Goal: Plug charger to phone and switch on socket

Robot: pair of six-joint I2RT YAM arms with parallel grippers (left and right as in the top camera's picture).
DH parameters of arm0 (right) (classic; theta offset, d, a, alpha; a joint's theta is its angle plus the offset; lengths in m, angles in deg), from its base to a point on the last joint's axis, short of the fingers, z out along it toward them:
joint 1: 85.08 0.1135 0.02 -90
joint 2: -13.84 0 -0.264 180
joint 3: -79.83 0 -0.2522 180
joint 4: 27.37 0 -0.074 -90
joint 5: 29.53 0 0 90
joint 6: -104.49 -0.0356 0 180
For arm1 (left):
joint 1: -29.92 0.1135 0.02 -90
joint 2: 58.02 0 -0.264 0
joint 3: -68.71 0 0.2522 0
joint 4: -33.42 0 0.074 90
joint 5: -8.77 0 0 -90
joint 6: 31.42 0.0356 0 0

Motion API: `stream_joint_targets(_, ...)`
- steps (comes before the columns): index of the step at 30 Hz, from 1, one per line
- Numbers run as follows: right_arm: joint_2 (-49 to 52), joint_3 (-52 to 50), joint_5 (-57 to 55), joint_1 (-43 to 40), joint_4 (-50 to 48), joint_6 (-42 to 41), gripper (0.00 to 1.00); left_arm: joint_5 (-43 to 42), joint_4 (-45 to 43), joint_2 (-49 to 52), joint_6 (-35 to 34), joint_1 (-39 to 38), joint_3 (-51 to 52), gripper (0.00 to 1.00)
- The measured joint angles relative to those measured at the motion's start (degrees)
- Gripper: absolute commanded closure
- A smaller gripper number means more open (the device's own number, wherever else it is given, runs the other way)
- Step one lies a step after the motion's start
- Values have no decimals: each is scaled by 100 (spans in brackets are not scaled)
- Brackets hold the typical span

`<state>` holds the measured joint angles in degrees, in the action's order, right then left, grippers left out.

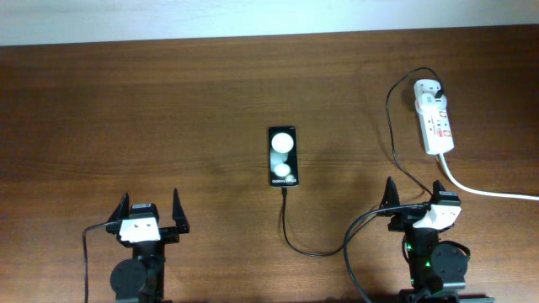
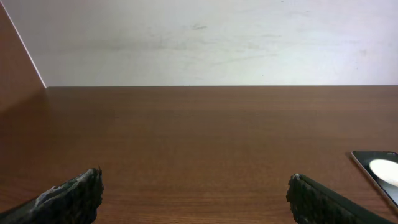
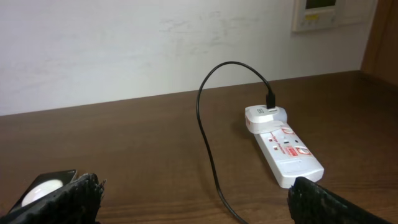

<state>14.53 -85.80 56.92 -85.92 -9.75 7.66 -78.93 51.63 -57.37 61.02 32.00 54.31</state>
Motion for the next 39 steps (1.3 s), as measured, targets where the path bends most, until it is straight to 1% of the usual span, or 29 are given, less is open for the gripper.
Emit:
stream_joint_targets(4,0,0,2,0,0,273,1,0,0,-2,-2,0,0,1)
stream_joint_targets(8,0,0,0,0,0,378,1,0,0,0,0,0,0,1)
stream_joint_targets(39,0,0,2,0,0,385,1,0,0,0,0,0,0,1)
